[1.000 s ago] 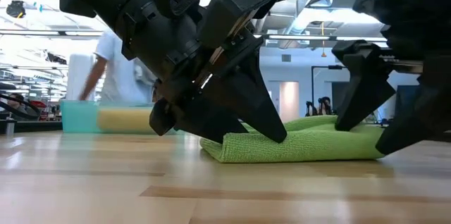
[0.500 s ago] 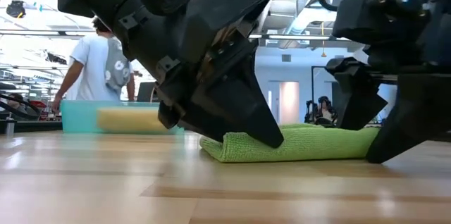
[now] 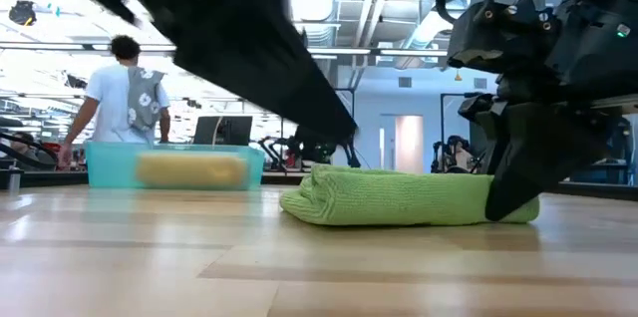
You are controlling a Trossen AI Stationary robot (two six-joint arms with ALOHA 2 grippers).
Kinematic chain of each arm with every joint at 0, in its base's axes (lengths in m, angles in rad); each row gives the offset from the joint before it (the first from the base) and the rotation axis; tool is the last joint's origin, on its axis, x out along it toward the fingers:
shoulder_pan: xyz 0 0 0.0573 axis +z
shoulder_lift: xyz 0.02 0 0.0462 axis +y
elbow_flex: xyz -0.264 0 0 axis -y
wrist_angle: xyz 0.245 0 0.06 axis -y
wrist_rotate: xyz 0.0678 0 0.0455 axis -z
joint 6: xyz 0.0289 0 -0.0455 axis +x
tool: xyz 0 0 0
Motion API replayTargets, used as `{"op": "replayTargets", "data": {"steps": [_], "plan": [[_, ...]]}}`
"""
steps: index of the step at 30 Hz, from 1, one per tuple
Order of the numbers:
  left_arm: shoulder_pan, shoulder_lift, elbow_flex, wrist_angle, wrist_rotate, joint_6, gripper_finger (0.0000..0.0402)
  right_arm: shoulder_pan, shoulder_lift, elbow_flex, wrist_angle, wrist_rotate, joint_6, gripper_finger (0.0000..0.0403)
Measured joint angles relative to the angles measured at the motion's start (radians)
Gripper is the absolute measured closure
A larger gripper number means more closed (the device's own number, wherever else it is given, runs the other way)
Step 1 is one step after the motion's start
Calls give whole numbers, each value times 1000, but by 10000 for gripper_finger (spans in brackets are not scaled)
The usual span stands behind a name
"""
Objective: Roll microfiber towels into tight, uniform cylinder then place into a basket
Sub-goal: Roll the green towel
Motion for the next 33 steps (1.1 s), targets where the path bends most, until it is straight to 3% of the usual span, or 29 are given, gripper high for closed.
{"op": "replayTargets", "data": {"steps": [6,10,16,22,29,33], "plan": [[-59,-57,17,-55,-74,393,221,0,0,0,-1,-11,49,374],[-77,-60,75,-82,-150,504,221,0,0,5,-4,-14,71,356],[-60,-56,93,-137,-144,363,212,-5,0,7,0,-14,80,356],[-28,-54,67,-167,-97,193,171,-17,2,8,15,-24,133,367],[10,-26,68,-151,-29,147,138,-18,3,8,26,-23,148,363],[18,49,76,-161,-47,146,136,-18,4,13,24,-24,169,365]]}}
